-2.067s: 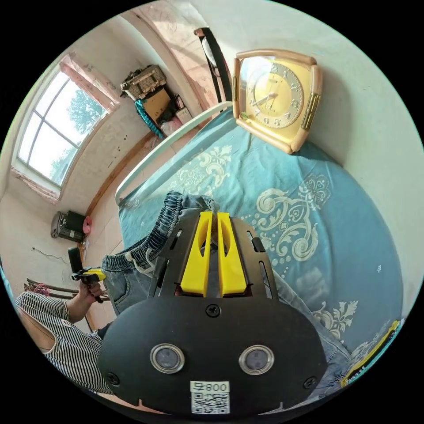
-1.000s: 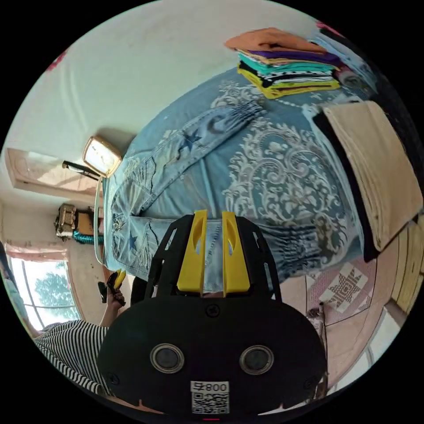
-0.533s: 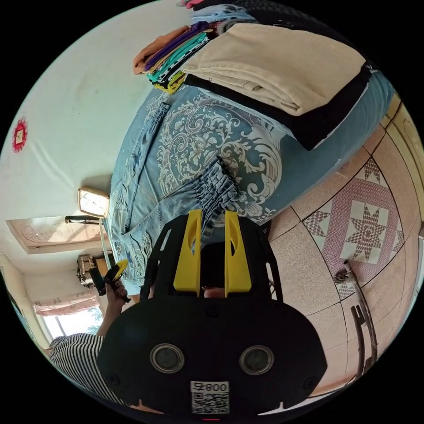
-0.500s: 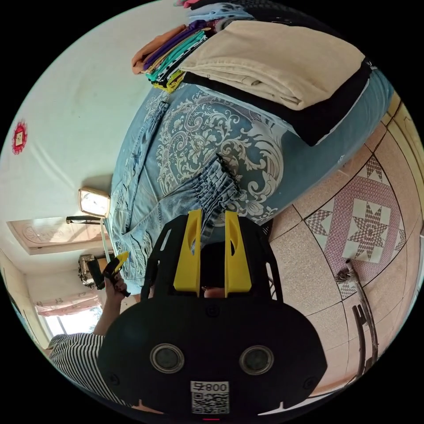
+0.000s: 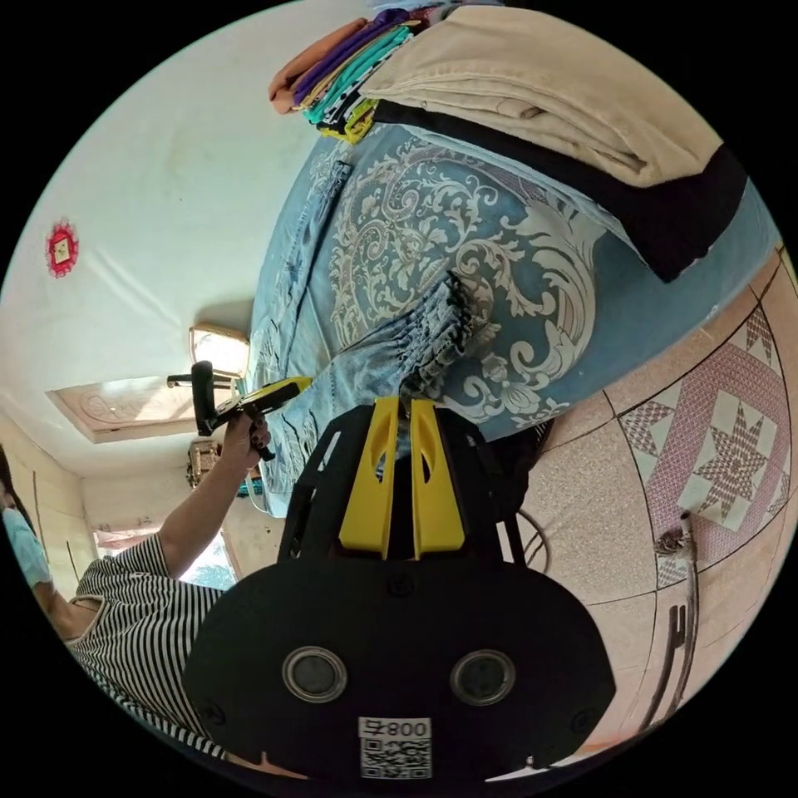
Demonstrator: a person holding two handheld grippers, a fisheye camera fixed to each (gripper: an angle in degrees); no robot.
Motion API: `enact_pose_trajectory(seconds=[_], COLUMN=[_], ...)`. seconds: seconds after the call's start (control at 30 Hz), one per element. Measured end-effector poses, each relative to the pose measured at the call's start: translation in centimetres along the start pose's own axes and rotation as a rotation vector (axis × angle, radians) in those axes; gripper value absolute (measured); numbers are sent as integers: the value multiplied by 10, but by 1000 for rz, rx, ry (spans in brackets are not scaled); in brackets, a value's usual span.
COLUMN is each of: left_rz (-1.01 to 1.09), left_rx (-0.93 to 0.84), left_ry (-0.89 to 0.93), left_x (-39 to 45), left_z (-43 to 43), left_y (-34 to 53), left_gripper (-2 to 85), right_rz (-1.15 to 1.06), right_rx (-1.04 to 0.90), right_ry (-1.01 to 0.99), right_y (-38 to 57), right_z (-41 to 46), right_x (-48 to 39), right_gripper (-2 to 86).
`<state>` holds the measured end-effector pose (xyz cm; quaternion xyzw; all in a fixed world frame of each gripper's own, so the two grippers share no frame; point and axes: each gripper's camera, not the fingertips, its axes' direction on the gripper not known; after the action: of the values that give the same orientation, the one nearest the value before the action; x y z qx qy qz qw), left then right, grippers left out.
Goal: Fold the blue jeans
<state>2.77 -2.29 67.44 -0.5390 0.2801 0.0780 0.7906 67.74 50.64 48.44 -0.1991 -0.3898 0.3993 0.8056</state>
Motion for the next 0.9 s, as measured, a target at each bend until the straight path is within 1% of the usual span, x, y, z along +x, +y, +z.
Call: enact_pose_trajectory(seconds=[0.07, 0.17, 0.23, 0.3, 0.33, 0.4, 0.43, 0.47, 0.6, 0.73, 0.9], left_rz=[-35, -66, -78, -86, -86, -90, -77, -70, -71, -37, 68], left_rx=[83, 182, 197, 131, 84, 94, 122, 141, 164, 128, 60], left_ry=[-6, -5, 26, 19, 10, -5, 18, 38, 81, 118, 79], left_x=[8, 16, 18, 22, 25, 30, 33, 34, 34, 45, 78], left_z=[-19, -38, -37, -28, -21, -24, -29, -35, -43, -39, -31], left_y=[-18, -40, -54, -69, -75, -77, -75, -74, -81, -113, -154], left_gripper=[5, 2, 2, 3, 4, 7, 10, 14, 43, 73, 79], right_rz=[-63, -99, -93, -44, 13, 67, 77, 84, 101, 82, -32], right_rx=[25, 67, 42, -17, -52, -19, 27, 56, 114, 179, 135], right_ry=[-13, -52, -42, -2, -13, -108, -165, -171, -102, 4, 193], right_y=[-4, -8, -11, -13, -11, -2, 5, 10, 14, 1, -29], right_z=[-28, -59, -65, -59, -54, -61, -71, -80, -107, -129, -125], right_x=[0, 6, 16, 35, 51, 70, 77, 81, 85, 67, 37], right_gripper=[26, 24, 24, 25, 26, 26, 26, 26, 33, 87, 102])
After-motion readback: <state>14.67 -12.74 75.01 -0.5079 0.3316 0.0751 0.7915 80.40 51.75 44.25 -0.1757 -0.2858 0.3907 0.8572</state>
